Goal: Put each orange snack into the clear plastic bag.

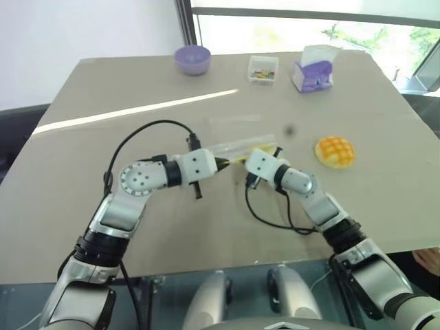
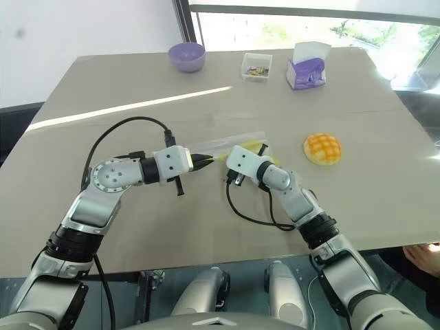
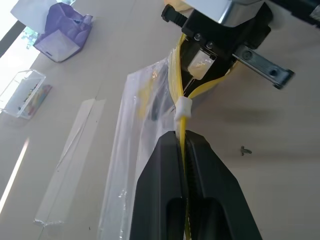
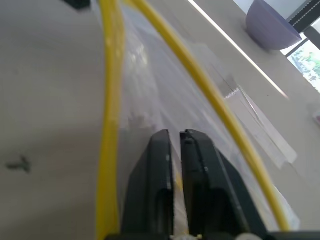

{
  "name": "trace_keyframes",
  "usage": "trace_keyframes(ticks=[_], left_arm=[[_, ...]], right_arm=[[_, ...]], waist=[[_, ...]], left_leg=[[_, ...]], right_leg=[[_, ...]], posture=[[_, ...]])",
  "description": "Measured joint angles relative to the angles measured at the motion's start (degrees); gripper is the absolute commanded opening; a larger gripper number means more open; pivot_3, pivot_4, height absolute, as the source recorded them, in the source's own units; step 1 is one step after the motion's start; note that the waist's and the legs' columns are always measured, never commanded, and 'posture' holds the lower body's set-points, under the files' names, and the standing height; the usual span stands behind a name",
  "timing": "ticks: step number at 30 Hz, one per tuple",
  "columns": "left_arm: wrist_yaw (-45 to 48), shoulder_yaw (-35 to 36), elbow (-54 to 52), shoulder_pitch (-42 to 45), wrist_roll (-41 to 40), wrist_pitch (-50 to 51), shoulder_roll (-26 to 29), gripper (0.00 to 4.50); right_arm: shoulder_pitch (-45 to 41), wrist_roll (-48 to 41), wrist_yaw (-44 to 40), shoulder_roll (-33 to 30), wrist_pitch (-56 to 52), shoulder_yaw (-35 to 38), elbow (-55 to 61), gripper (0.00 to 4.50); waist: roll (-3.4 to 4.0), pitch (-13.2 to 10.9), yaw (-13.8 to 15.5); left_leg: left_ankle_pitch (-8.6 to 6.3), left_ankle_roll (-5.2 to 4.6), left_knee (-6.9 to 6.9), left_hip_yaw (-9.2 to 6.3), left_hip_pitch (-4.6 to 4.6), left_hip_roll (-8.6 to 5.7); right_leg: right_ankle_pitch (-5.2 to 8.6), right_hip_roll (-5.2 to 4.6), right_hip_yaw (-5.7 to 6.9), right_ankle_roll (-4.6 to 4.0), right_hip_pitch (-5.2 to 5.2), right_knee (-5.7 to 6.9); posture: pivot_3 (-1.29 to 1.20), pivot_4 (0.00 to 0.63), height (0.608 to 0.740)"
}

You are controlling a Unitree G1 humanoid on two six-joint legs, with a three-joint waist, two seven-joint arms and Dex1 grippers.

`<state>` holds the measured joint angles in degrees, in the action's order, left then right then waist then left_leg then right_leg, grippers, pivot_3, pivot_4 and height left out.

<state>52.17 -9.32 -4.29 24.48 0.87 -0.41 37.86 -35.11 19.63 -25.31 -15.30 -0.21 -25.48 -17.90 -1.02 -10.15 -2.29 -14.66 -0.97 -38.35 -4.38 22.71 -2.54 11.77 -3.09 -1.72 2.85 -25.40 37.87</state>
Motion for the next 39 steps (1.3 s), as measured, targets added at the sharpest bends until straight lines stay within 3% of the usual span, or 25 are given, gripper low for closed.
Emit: trace_keyframes(ticks=[6,7,12,27,28,29,39], left_arm=[[-1.2,-0.1,0.3,0.1,1.2,0.1,-0.1,0.00],[-1.2,-0.1,0.3,0.1,1.2,0.1,-0.1,0.00],[-2.0,-0.2,0.4,0.1,1.5,0.3,-0.6,0.00],[-5.2,-0.2,0.6,1.4,2.2,3.6,-3.0,0.00],[-5.3,-0.2,0.6,1.5,2.2,3.8,-3.3,0.00],[-5.7,-0.2,0.7,1.5,2.3,3.9,-3.4,0.00],[-7.3,-0.2,1.2,2.9,2.5,6.3,-4.2,0.00]], right_arm=[[-2.4,6.5,2.8,-2.5,5.2,-1.5,-1.1,4.28],[-2.4,7.0,3.3,-2.5,5.5,-1.5,-1.1,4.40],[-1.6,7.4,4.7,-2.2,6.8,-0.8,-1.2,4.40],[2.4,-4.4,-3.5,-3.9,4.3,6.1,4.2,4.40],[2.5,-5.1,-4.2,-4.3,3.9,6.4,5.0,3.86],[2.8,-5.6,-4.6,-4.9,3.7,6.8,5.8,3.65],[3.7,-7.6,-6.9,-7.2,1.7,9.8,9.0,3.65]], waist=[[-0.01,0.0,-0.1],[-0.01,0.0,-0.1],[-0.01,0.0,-0.1],[-0.01,0.0,0.0],[-0.01,0.0,0.0],[-0.01,0.0,0.0],[-0.02,0.0,0.0]], left_leg=[[-0.07,-0.13,0.00,0.00,-0.06,0.02],[-0.09,-0.16,0.00,0.01,-0.08,0.02],[-0.12,-0.21,0.00,-0.01,-0.24,0.04],[-0.13,-0.23,0.00,-0.03,-0.23,0.04],[-0.13,-0.23,-0.01,-0.03,-0.24,0.04],[-0.13,-0.23,-0.01,-0.03,-0.23,0.03],[-0.13,-0.23,-0.01,-0.03,-0.23,0.04]], right_leg=[[0.00,0.01,-0.01,0.00,0.04,0.02],[0.00,0.01,-0.01,0.00,0.06,0.03],[0.00,0.02,-0.01,0.00,0.23,0.00],[0.00,0.01,0.00,0.00,0.25,-0.02],[0.00,0.01,0.00,0.00,0.25,-0.02],[0.00,0.01,0.00,0.00,0.25,-0.02],[0.00,0.01,0.01,0.00,0.25,-0.03]], posture=[[0.00,0.150,0.740],[0.00,0.150,0.740],[0.00,0.150,0.740],[0.00,0.150,0.740],[0.00,0.150,0.740],[0.00,0.150,0.740],[0.00,0.150,0.740]])
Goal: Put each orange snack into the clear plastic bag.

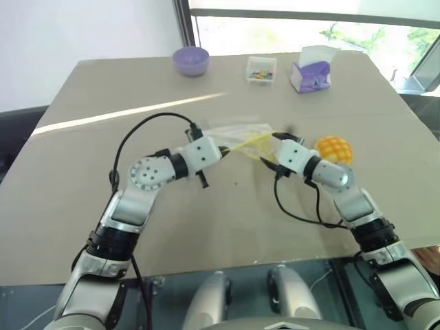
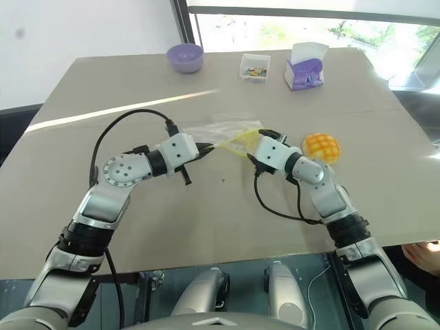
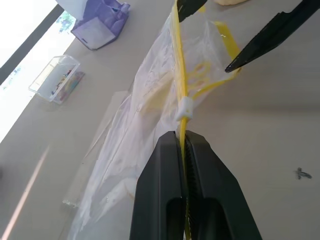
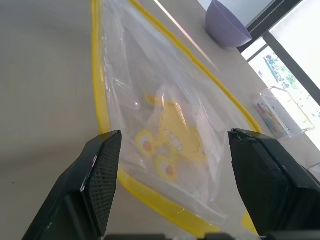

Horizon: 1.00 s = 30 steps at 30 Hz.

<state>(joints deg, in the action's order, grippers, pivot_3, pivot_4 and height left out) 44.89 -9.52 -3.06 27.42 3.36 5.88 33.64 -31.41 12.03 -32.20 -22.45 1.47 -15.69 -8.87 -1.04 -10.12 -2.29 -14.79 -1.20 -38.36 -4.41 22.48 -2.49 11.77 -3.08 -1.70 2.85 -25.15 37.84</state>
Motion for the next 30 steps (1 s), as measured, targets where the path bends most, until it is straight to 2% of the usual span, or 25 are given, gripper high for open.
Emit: trace_keyframes(ticks=[5,9,12,14,19,28,29,30], left_arm=[[-0.6,0.1,0.6,0.6,0.0,1.3,-0.2,0.00],[-1.1,0.2,1.6,0.6,-0.1,1.5,-0.2,0.00],[-1.2,0.2,1.9,0.9,-0.1,1.5,-0.2,0.00],[-1.3,0.2,2.6,1.4,-0.1,1.5,-0.2,0.00],[-1.3,0.1,3.9,2.5,-0.2,1.2,-0.7,0.00],[-1.3,0.1,4.0,3.8,-0.2,1.2,-0.9,0.00],[-1.3,0.1,4.0,3.7,-0.2,1.2,-0.9,0.00],[-1.3,0.1,4.0,3.7,-0.2,1.2,-0.9,0.00]], right_arm=[[5.9,-7.9,-1.9,-0.4,-5.6,5.8,7.9,3.65],[11.2,-10.8,-0.2,-3.2,-13.5,13.6,14.4,3.65],[12.4,-11.1,2.2,-3.8,-19.3,16.5,17.0,3.65],[12.4,-10.0,4.3,-4.2,-23.2,17.1,17.6,3.65],[12.4,-11.0,10.4,-0.9,-32.3,20.8,14.7,3.65],[10.1,-10.3,16.7,0.7,-35.3,20.9,8.8,3.65],[10.0,-10.3,17.4,1.1,-34.9,20.9,8.3,3.12],[9.9,-10.3,17.6,1.1,-34.8,20.9,8.0,2.86]], waist=[[0.00,0.0,0.4],[0.00,0.0,1.0],[0.00,0.0,0.8],[0.00,0.0,0.9],[0.00,0.0,1.0],[-0.03,0.0,1.5],[-0.03,0.0,1.5],[-0.03,0.0,1.5]], left_leg=[[0.00,-0.01,-0.01,-0.06,0.07,-0.01],[-0.01,-0.01,-0.02,-0.07,0.08,-0.03],[0.00,0.00,0.00,-0.04,0.05,0.04],[0.00,0.00,-0.01,-0.04,0.03,0.04],[0.00,-0.01,-0.02,-0.01,0.04,0.01],[0.00,-0.01,-0.04,-0.04,0.02,-0.02],[0.00,-0.01,-0.04,-0.05,-0.02,-0.02],[0.00,-0.01,-0.04,-0.06,-0.08,-0.02]], right_leg=[[0.00,-0.03,0.05,0.00,0.01,-0.06],[0.00,-0.05,0.07,0.00,0.01,-0.08],[0.00,0.00,0.06,0.00,0.01,-0.03],[0.00,0.00,0.06,0.00,0.01,-0.01],[0.00,-0.03,0.04,0.00,0.03,-0.02],[0.00,-0.04,0.08,0.00,0.10,-0.07],[0.00,-0.03,0.09,0.01,0.15,-0.09],[0.00,-0.03,0.09,0.01,0.23,-0.12]], posture=[[0.00,0.150,0.740],[0.00,0.150,0.740],[0.00,0.150,0.740],[0.00,0.150,0.740],[0.00,0.150,0.740],[0.00,0.150,0.740],[0.00,0.150,0.740],[0.00,0.150,0.740]])
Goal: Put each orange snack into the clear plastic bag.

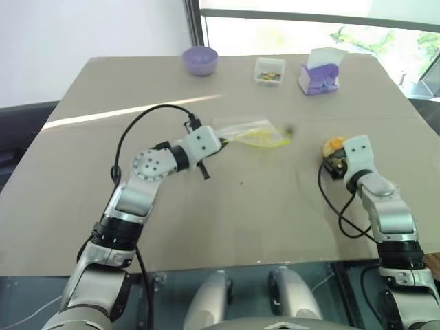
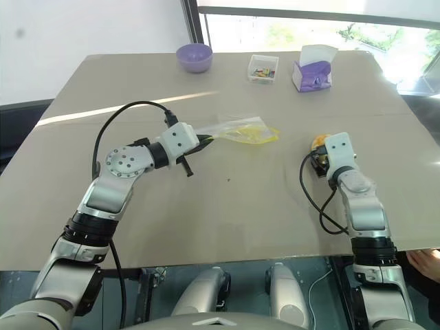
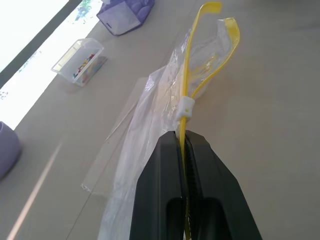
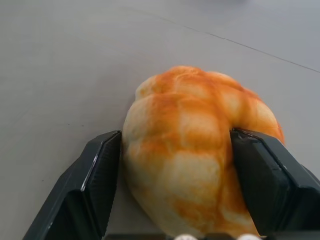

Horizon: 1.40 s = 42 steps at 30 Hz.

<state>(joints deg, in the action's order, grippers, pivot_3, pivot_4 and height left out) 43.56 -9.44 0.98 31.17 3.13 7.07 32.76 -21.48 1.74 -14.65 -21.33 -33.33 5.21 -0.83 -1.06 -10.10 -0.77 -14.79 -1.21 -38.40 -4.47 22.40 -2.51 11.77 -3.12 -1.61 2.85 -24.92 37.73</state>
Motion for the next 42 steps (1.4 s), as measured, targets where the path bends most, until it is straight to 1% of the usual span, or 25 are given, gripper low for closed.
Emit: trace_keyframes(ticks=[1,2,3,6,10,11,14,18,22,28,33,42], left_arm=[[0.0,0.0,0.0,0.0,0.0,0.0,0.0,0.00],[0.0,0.0,0.0,0.0,-0.1,0.0,0.0,0.00],[0.0,0.1,0.0,0.0,-0.1,0.1,0.0,0.00],[-0.1,0.4,0.0,0.0,-0.6,0.6,0.0,0.00],[-0.2,0.7,0.0,0.0,-1.1,1.3,0.0,0.00],[-0.3,0.7,0.0,0.0,-1.1,1.4,-0.2,0.00],[-0.3,0.7,0.0,0.0,-1.3,1.8,-0.6,0.00],[-0.3,0.7,0.0,0.0,-1.4,2.3,-0.7,0.00],[-0.3,0.7,0.0,0.0,-1.4,2.3,-0.7,0.00],[-0.2,0.7,-0.5,0.0,-1.3,2.1,-0.6,0.00],[0.1,0.4,-2.0,-0.3,-1.0,0.7,-0.3,0.00],[2.9,-0.3,-6.1,-4.1,-1.2,-4.0,0.6,0.00]], right_arm=[[-0.1,0.0,0.2,0.1,0.4,0.1,-0.6,2.39],[-0.2,0.0,0.4,0.0,1.1,0.3,-1.1,2.05],[-0.2,0.0,0.4,-0.2,2.1,0.3,-1.5,1.47],[0.6,0.2,-0.8,-1.5,5.5,-0.1,-1.7,0.18],[2.7,-0.2,-5.4,-3.3,11.0,-2.3,0.7,0.18],[3.2,-0.9,-7.9,-4.0,13.1,-3.2,2.7,0.18],[3.2,-3.3,-12.5,-5.1,14.9,-4.2,7.7,0.18],[2.3,-7.0,-17.6,-5.2,14.3,-6.3,13.9,0.18],[1.2,-9.2,-21.0,-5.1,12.6,-9.8,17.1,0.18],[-1.3,-10.5,-23.0,-4.4,11.3,-12.0,16.0,0.18],[-4.0,-10.1,-23.8,-3.0,11.9,-14.0,11.2,0.18],[-8.4,-8.7,-25.3,-1.4,14.2,-16.0,3.2,0.18]], waist=[[0.00,0.0,0.0],[0.00,0.0,0.0],[0.00,0.0,0.0],[0.01,0.0,-0.2],[0.03,0.0,-0.5],[0.05,0.0,-0.7],[0.04,0.0,-1.0],[0.04,0.0,-1.2],[0.03,0.0,-1.2],[0.02,0.0,-1.1],[0.02,0.0,-1.1],[0.03,0.0,-1.2]], left_leg=[[0.00,0.00,0.01,-0.01,-0.10,0.00],[-0.01,-0.01,0.03,-0.02,-0.23,0.00],[-0.01,-0.01,0.04,-0.02,-0.31,0.00],[-0.01,-0.02,0.07,0.00,-0.36,0.02],[-0.01,-0.01,0.08,0.04,-0.36,0.07],[-0.01,-0.02,0.08,0.05,-0.36,0.07],[-0.01,-0.02,0.08,0.03,-0.35,0.08],[-0.01,-0.02,0.08,0.01,-0.36,0.10],[-0.01,-0.01,0.08,0.00,-0.34,0.10],[-0.01,-0.01,0.08,-0.01,-0.35,0.09],[-0.01,-0.01,0.08,-0.01,-0.33,0.10],[-0.01,-0.01,0.09,0.01,-0.32,0.10]], right_leg=[[0.00,0.00,0.01,0.00,0.13,-0.04],[0.01,0.00,0.03,0.01,0.25,-0.08],[0.01,0.01,0.03,0.01,0.34,-0.09],[0.01,0.03,0.02,0.01,0.36,-0.08],[0.01,0.06,-0.01,0.01,0.34,-0.08],[0.01,0.05,-0.01,0.02,0.34,-0.08],[0.02,0.05,0.00,0.02,0.35,-0.08],[0.02,0.06,0.02,0.02,0.35,-0.09],[0.02,0.05,0.03,0.02,0.35,-0.11],[0.02,0.04,0.04,0.02,0.35,-0.12],[0.02,0.03,0.04,0.01,0.33,-0.12],[0.01,0.01,0.02,0.01,0.32,-0.15]], posture=[[0.00,0.150,0.740],[0.00,0.150,0.740],[0.00,0.150,0.740],[0.00,0.150,0.740],[0.00,0.150,0.740],[0.00,0.150,0.740],[0.00,0.150,0.740],[0.00,0.150,0.740],[0.00,0.150,0.740],[0.00,0.150,0.740],[0.00,0.150,0.740],[0.00,0.150,0.740]])
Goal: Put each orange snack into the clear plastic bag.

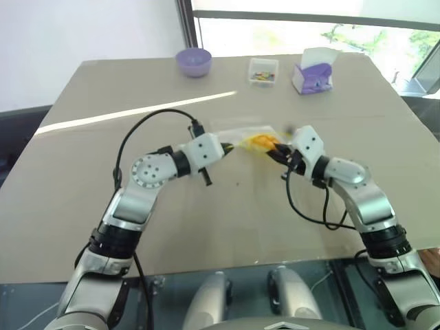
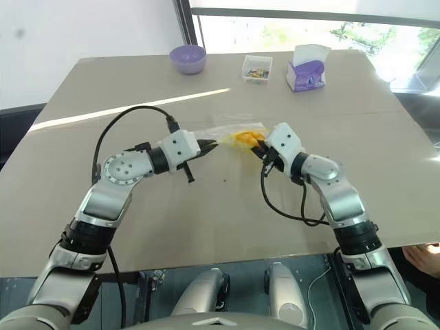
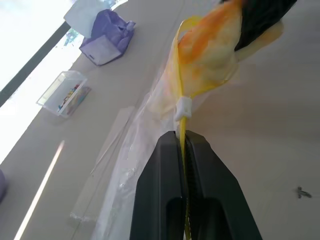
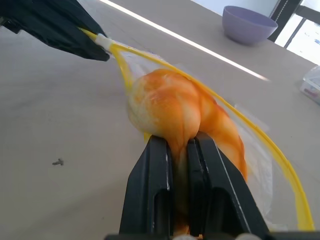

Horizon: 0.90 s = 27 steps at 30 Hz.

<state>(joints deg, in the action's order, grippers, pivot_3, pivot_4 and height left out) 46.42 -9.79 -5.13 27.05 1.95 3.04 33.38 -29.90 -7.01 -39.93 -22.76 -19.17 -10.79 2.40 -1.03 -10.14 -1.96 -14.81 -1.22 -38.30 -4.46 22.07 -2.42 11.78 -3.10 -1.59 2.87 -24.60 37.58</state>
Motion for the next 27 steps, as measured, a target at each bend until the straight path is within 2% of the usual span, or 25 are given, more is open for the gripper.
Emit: trace_keyframes(ticks=[8,15,16,19,20,21,26,27], left_arm=[[2.3,-1.6,-0.4,-1.0,0.2,-5.1,1.1,0.00],[2.6,-1.7,-0.2,-1.0,0.3,-7.5,1.2,0.00],[2.6,-1.7,-0.2,-1.0,0.3,-7.6,1.2,0.00],[2.5,-1.6,-0.2,-1.0,0.1,-7.1,1.0,0.00],[2.4,-1.6,-0.2,-1.0,0.0,-6.8,0.9,0.00],[2.2,-1.5,-0.2,-1.0,-0.1,-5.9,0.7,0.00],[-0.6,0.5,1.9,-0.2,-0.1,-0.6,-0.1,0.00],[-1.2,0.9,2.1,-0.1,0.0,0.2,-0.1,0.00]], right_arm=[[-3.5,4.9,-0.1,0.5,3.8,-3.4,-4.5,0.18],[-5.7,8.3,0.4,4.2,7.1,-6.5,-8.3,0.18],[-6.0,8.4,0.3,4.8,7.4,-6.6,-9.4,0.89],[-7.5,9.1,1.0,6.2,8.9,-6.6,-12.9,1.96],[-7.7,9.2,1.3,6.2,9.2,-6.5,-13.2,2.49],[-7.9,9.4,1.7,6.2,9.6,-6.5,-13.7,2.73],[-6.9,8.5,0.2,3.6,9.7,-5.3,-11.1,2.73],[-6.3,7.7,-0.3,2.9,9.6,-4.4,-9.7,2.15]], waist=[[0.00,0.0,0.0],[0.01,0.0,-0.1],[0.00,0.0,-0.1],[0.01,0.0,-0.1],[0.01,0.0,-0.1],[0.01,0.0,-0.1],[0.02,0.0,-0.1],[0.02,0.0,-0.1]], left_leg=[[0.00,0.00,0.01,-0.02,0.00,0.00],[0.00,0.00,0.03,-0.01,0.00,0.00],[0.00,0.00,0.03,-0.01,0.01,0.00],[0.00,0.00,0.03,-0.02,0.01,0.00],[0.00,0.00,0.03,-0.03,0.02,0.00],[0.00,0.00,0.03,-0.03,0.02,0.00],[0.00,0.00,0.03,-0.05,0.05,-0.02],[0.00,0.00,0.03,-0.05,0.06,-0.02]], right_leg=[[0.00,0.01,0.02,0.00,-0.01,0.00],[0.00,0.02,0.02,0.00,-0.04,0.00],[0.00,0.02,0.02,0.00,-0.03,0.00],[0.00,0.02,0.02,-0.01,-0.06,0.02],[0.00,0.02,0.02,-0.01,-0.06,0.01],[0.00,0.02,0.02,-0.01,-0.07,0.01],[0.00,0.02,0.04,-0.01,-0.10,0.02],[0.00,0.02,0.04,0.00,-0.10,0.01]], posture=[[0.00,0.150,0.740],[0.00,0.150,0.740],[0.00,0.150,0.740],[0.00,0.150,0.740],[0.00,0.150,0.740],[0.00,0.150,0.740],[0.00,0.150,0.740],[0.00,0.150,0.740]])
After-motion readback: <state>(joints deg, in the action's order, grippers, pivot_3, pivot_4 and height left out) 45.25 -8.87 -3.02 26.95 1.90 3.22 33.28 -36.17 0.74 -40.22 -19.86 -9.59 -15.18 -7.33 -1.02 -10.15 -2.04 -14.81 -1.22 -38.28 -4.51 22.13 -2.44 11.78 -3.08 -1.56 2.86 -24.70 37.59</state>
